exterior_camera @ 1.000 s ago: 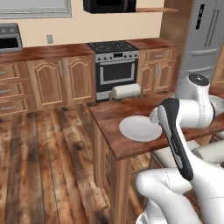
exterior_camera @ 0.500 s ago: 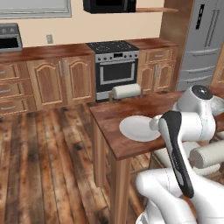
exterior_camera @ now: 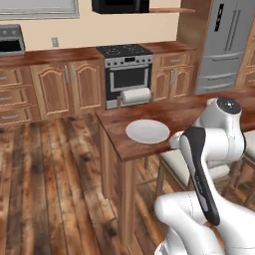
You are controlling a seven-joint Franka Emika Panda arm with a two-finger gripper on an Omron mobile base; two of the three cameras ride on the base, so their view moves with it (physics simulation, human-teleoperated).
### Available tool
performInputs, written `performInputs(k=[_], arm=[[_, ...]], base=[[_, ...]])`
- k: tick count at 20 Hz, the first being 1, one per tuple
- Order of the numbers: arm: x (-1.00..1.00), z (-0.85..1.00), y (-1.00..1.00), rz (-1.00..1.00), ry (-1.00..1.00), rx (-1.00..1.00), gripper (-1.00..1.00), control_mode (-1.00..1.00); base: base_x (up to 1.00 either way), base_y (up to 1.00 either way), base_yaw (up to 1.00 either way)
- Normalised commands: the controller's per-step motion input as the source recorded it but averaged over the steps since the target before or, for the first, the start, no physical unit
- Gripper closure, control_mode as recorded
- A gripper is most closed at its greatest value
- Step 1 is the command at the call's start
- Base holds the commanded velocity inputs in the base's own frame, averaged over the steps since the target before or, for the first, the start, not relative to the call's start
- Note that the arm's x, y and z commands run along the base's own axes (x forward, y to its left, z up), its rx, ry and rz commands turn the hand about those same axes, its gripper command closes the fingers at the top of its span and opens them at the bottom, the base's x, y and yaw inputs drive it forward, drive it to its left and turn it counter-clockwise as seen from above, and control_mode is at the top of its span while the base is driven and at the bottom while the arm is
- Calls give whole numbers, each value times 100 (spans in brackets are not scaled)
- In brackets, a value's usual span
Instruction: Take the fruits from the plate on the dining counter and place two fruits in each bowl.
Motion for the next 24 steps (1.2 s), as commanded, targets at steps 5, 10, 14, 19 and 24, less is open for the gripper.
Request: performInputs(k=[5, 10, 14, 19, 24], arm=[[0, 0, 0, 0, 0, 0, 100, 100], [0, 0, 0, 0, 0, 0, 100, 100], [0, 0, 0, 0, 0, 0, 100, 100], [0, 0, 0, 0, 0, 0, 100, 100], [0, 0, 0, 0, 0, 0, 100, 100]], base=[[-72, -40, -5], [-6, -77, -1], [2, -100, 7], [-4, -100, 4], [-12, -100, 6]])
